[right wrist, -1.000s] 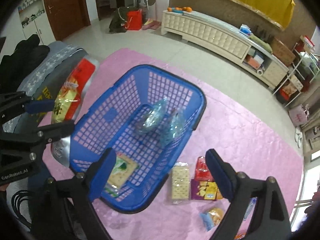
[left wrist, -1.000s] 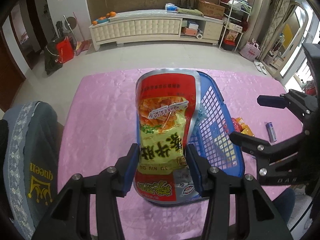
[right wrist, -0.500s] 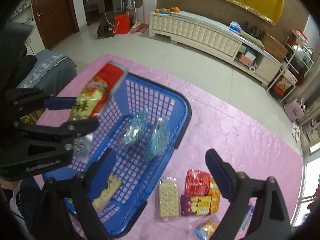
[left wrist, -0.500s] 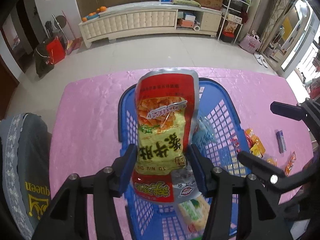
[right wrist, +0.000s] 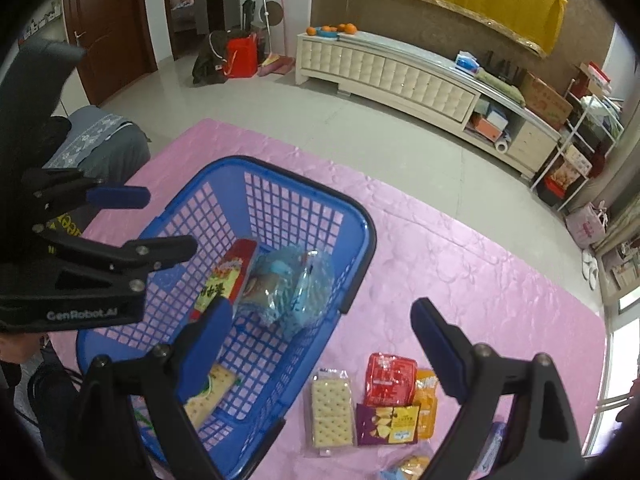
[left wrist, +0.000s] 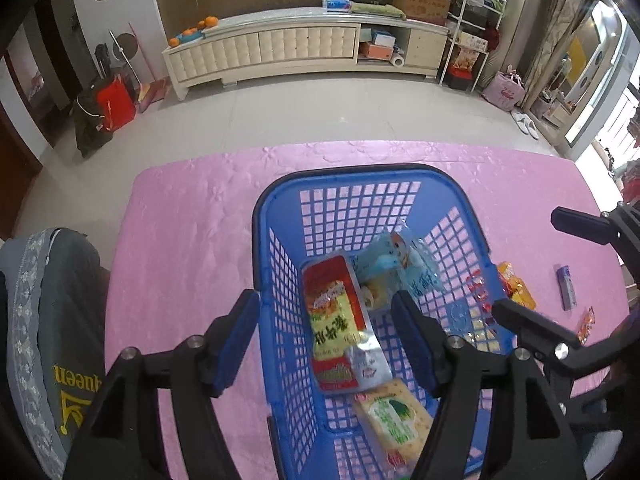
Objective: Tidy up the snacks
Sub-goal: 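Lower the chip bag into the basket and open the left tool, then move both tools back over the table toward the bread bag and orange snack stick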
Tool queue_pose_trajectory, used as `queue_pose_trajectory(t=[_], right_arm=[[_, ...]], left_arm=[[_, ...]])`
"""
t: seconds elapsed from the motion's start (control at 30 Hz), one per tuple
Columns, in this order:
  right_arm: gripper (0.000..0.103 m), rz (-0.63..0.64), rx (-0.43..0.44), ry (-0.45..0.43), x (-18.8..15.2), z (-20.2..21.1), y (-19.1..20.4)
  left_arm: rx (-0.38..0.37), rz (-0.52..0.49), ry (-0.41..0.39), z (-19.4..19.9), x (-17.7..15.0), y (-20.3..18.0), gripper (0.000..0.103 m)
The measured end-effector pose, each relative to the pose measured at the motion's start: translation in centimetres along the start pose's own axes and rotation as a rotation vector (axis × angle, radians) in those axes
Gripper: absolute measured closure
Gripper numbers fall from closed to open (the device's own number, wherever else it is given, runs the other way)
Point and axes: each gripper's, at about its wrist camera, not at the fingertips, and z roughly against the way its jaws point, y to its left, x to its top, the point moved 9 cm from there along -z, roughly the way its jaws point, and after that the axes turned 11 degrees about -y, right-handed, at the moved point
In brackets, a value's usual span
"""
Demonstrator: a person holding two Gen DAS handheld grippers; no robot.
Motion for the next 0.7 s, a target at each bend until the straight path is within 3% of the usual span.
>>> queue_pose_trajectory(t=[0.3, 0.63, 0.7], right_arm=[[0.01, -0.099, 0.007, 0.008, -0.8, 5.2, -0.2], [0.01, -0.146, -0.061, -0.043, -1.2, 12.1, -1.4], [0.01, -0.153, -0.07, -0.053, -1.5, 13.1, -1.7]], left_arm=[[-0.031, 0.011, -0.074, 6.1, 0.2, -2.5, 0.037], [-0.069, -0.011, -0.157, 12.1, 0.1, -5.4, 0.037], [-0.078, -0.022, -0.17, 13.0, 0.0, -6.3, 0.031]])
